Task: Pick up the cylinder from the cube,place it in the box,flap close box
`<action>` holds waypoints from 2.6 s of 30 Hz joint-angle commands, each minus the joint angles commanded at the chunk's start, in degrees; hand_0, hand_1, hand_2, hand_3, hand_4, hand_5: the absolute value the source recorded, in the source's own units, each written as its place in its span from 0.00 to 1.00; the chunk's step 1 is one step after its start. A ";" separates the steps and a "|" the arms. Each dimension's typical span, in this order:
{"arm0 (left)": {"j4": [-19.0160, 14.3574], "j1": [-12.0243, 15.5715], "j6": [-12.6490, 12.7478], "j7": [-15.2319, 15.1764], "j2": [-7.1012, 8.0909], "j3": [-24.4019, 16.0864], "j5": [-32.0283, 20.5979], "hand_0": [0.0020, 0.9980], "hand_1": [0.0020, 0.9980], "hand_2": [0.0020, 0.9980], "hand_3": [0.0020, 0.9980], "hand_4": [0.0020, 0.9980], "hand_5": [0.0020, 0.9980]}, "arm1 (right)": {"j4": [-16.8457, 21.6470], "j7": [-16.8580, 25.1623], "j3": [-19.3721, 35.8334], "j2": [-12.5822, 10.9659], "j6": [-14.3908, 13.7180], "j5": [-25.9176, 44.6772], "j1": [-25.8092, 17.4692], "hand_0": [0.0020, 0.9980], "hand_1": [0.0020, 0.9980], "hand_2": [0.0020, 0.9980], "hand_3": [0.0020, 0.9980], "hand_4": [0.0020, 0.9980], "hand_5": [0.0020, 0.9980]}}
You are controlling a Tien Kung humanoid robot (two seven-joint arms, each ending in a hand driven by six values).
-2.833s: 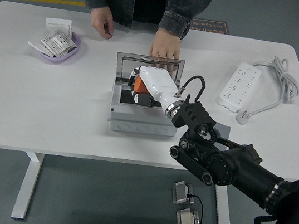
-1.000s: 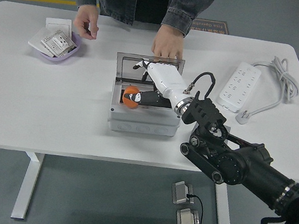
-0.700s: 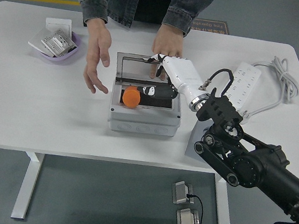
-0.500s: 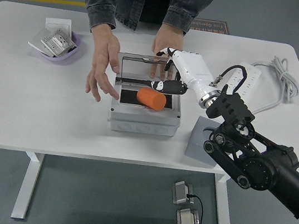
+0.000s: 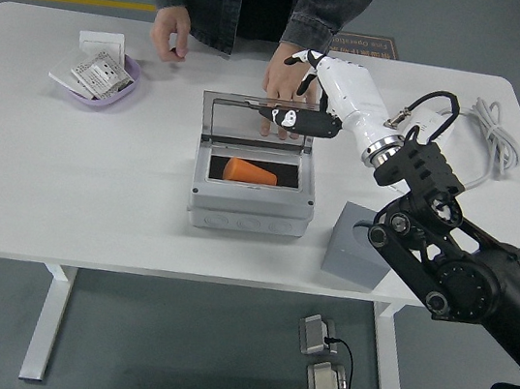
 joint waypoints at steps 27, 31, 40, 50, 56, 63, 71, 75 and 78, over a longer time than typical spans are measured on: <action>0.00 -0.54 -0.22 0.08 -0.07 -0.58 1.37 0.64 0.66 0.46 0.61 0.68 0.41 | -18.20 2.36 -3.99 8.13 -0.87 5.33 7.47 0.66 0.65 0.59 0.55 1.00 0.78; 0.00 -0.59 -0.26 0.08 -0.11 -0.61 1.55 0.64 0.66 0.46 0.61 0.68 0.42 | -19.48 2.67 -4.06 8.66 -1.14 5.67 7.92 0.66 0.65 0.59 0.55 1.00 0.78; 0.00 -0.60 -0.39 0.08 -0.24 -0.71 1.97 0.64 0.66 0.46 0.61 0.69 0.42 | -20.23 3.21 -5.25 8.85 -1.73 6.46 7.45 0.66 0.65 0.59 0.55 1.00 0.78; 0.00 -0.62 -0.45 0.01 -0.44 -0.82 2.35 0.64 0.66 0.46 0.61 0.68 0.41 | -17.88 3.14 -6.78 7.37 -2.36 6.58 5.75 0.62 0.63 0.60 0.56 1.00 0.77; 0.00 -0.50 -0.41 -0.04 -0.50 -0.54 2.08 0.64 0.66 0.46 0.62 0.68 0.41 | -13.03 2.37 -7.92 5.03 -2.83 5.67 4.05 0.59 0.63 0.60 0.56 1.00 0.77; 0.00 -0.52 -0.37 -0.19 -0.56 0.01 1.36 0.64 0.66 0.46 0.61 0.68 0.41 | -7.20 1.57 -9.68 2.68 -3.20 5.33 2.29 0.52 0.61 0.60 0.56 0.99 0.76; 0.00 -0.44 -0.27 -0.19 -0.51 0.32 0.80 0.64 0.66 0.46 0.61 0.68 0.41 | -1.72 0.92 -11.30 0.13 -3.38 5.33 0.16 0.42 0.55 0.61 0.56 0.98 0.76; 0.00 -0.41 -0.26 -0.19 -0.52 0.42 0.69 0.64 0.66 0.46 0.61 0.68 0.41 | 0.05 0.54 -11.47 -0.77 -3.58 5.01 -0.50 0.42 0.55 0.61 0.56 0.98 0.76; 0.00 -0.39 -0.25 -0.21 -0.55 0.52 0.61 0.64 0.66 0.46 0.62 0.68 0.41 | 1.24 0.27 -11.53 -1.40 -3.81 4.85 -1.03 0.39 0.53 0.61 0.56 0.97 0.76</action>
